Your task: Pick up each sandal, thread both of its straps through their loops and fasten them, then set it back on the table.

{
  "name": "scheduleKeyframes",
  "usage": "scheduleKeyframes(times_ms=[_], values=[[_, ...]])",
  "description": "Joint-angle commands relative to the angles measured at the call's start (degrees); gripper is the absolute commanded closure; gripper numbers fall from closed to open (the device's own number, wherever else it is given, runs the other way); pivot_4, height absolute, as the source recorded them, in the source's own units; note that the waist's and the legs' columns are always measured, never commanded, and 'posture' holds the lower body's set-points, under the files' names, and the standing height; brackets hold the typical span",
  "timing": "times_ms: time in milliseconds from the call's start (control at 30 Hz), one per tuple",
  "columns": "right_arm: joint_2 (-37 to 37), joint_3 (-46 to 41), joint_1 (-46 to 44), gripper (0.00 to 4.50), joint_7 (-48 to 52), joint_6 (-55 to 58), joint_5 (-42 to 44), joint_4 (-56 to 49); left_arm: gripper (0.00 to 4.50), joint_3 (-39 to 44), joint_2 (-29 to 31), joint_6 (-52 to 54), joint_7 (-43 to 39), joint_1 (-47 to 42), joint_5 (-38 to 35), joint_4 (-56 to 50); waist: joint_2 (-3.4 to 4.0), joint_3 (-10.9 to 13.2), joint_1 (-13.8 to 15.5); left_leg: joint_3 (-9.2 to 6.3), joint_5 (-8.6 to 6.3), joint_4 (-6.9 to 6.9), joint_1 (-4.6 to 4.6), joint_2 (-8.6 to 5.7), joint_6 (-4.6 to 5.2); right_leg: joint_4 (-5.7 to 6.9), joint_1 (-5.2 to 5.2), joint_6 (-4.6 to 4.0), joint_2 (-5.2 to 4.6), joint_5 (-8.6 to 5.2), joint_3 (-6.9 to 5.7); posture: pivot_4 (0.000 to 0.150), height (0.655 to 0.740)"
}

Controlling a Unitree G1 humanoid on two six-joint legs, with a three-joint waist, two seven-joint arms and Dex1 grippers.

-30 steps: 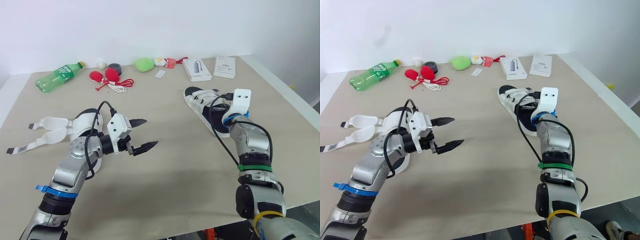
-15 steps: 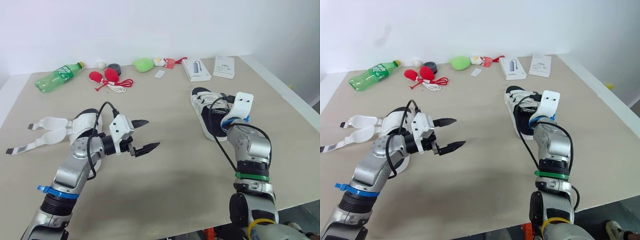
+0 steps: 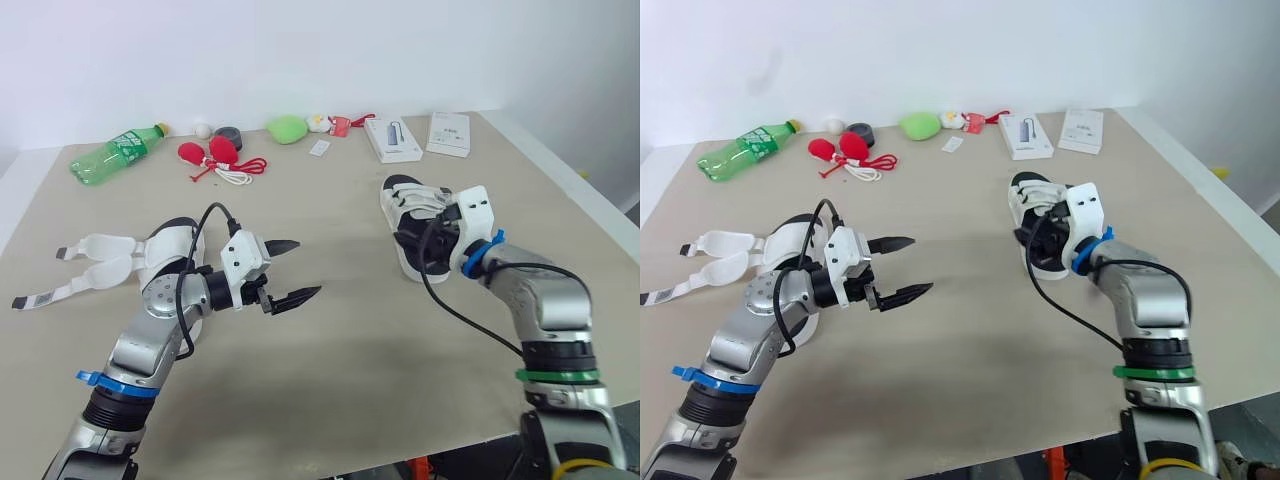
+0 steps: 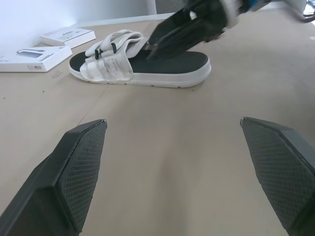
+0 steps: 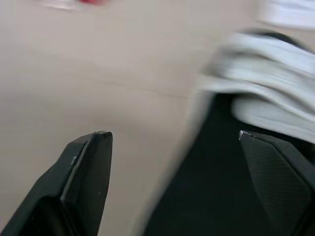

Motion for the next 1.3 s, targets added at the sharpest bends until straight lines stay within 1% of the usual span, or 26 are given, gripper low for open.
scheduleKeyframes(times_ms=[33,100,200,267,367,467,567,667,767,867,933,1067,1233,1300], values=[[-3.9,-0.3,0.1,0.01,18.1,-10.8,4.3,1.2,0.00,0.8,0.2,-0.3,1.1,-0.6,0.4,-1.4,0.00,0.0,0.0,0.00,0.00,0.00,0.00,0.00,0.00,0.00,0.01,0.00,0.00,0.00,-0.02,0.150,0.7400],[-4.0,0.2,-2.3,0.01,24.1,-15.9,4.8,4.8,0.00,2.2,-0.2,1.8,3.4,-0.5,-0.2,-2.3,-0.01,0.0,-0.2,0.02,0.00,0.03,0.03,0.00,0.00,0.00,0.02,0.00,0.01,0.02,0.03,0.150,0.7400],[-0.8,2.7,-8.0,0.01,29.2,-21.2,4.6,9.5,0.00,4.1,0.2,4.1,6.8,1.2,-0.7,-5.8,-0.02,0.0,-0.7,0.06,0.00,0.06,0.11,0.04,0.00,0.01,0.03,-0.02,0.08,0.12,0.15,0.150,0.7400],[3.1,5.3,-11.6,0.01,31.9,-24.6,4.1,12.3,0.00,5.5,0.1,7.1,10.6,3.7,-0.4,-9.4,-0.03,0.0,-0.8,-0.07,0.01,0.07,0.14,0.05,0.00,0.01,0.03,-0.10,0.25,0.20,0.19,0.150,0.7400],[7.7,8.6,-14.5,0.01,35.1,-27.4,3.6,14.6,0.00,6.6,0.2,11.8,18.3,6.7,3.7,-15.1,-0.04,0.0,-1.1,-0.17,0.01,0.04,0.19,0.27,-0.01,0.02,0.02,-0.24,0.47,0.22,0.18,0.150,0.7400],[11.4,11.6,-16.3,0.01,37.5,-29.0,3.0,16.8,0.00,9.8,-3.3,20.1,28.3,9.6,4.3,-23.1,-0.04,0.0,-0.7,-0.16,0.01,0.04,0.09,0.37,-0.01,0.03,0.00,-0.36,0.53,0.17,0.09,0.150,0.7400],[13.3,13.8,-18.1,0.01,39.7,-29.8,2.0,19.7,0.00,12.9,-7.6,24.5,36.3,13.8,5.5,-28.6,-0.03,0.0,-0.2,-0.18,0.00,0.04,0.08,0.35,-0.02,0.03,-0.01,-0.38,0.48,0.17,0.08,0.150,0.7400],[15.2,15.2,-20.1,0.01,41.3,-34.1,-0.3,24.8,0.00,13.2,-9.8,24.4,42.0,18.1,9.9,-32.7,-0.06,0.0,-0.1,-0.10,-0.01,0.06,0.12,0.29,-0.04,0.02,-0.01,-0.33,0.40,0.21,0.18,0.150,0.7400],[16.6,15.7,-21.8,0.01,41.9,-38.0,-2.1,29.2,0.00,14.6,-15.0,26.1,47.6,21.5,10.5,-35.5,-0.06,0.0,0.1,-0.11,0.00,0.08,0.14,0.27,-0.05,0.03,0.01,-0.39,0.41,0.26,0.12,0.150,0.7400],[17.7,15.8,-23.0,0.01,42.3,-40.1,-3.1,31.9,0.00,13.3,-18.0,27.3,50.2,25.9,11.6,-37.4,-0.08,0.0,0.1,-0.10,0.02,0.10,0.14,0.27,-0.07,0.03,0.02,-0.40,0.41,0.29,0.11,0.150,0.7400],[18.3,15.7,-23.4,0.01,42.4,-41.0,-3.4,33.0,0.00,13.7,-19.5,27.7,51.3,26.8,11.5,-37.1,-0.08,0.0,0.1,-0.10,0.01,0.10,0.16,0.28,-0.07,0.03,0.02,-0.40,0.43,0.28,0.16,0.150,0.7400],[19.1,15.6,-23.9,0.01,42.9,-42.5,-4.1,34.5,0.00,15.5,-21.1,29.6,52.0,24.9,10.5,-33.9,-0.08,0.0,0.1,-0.09,0.02,0.10,0.15,0.29,-0.07,0.04,0.02,-0.45,0.49,0.31,0.09,0.150,0.7400],[19.6,15.3,-24.0,0.01,42.7,-43.6,-4.5,34.8,0.00,16.6,-19.5,30.2,50.3,20.6,9.7,-28.5,-0.08,0.0,0.1,-0.13,0.02,0.10,0.17,0.29,-0.07,0.05,0.01,-0.52,0.59,0.34,0.08,0.150,0.7400],[19.7,15.2,-24.0,0.01,42.5,-43.7,-4.6,34.7,0.00,17.9,-19.4,31.1,49.8,18.9,8.4,-26.5,-0.08,0.0,0.0,-0.13,0.02,0.10,0.16,0.31,-0.07,0.05,0.01,-0.53,0.60,0.34,0.08,0.150,0.7400]])
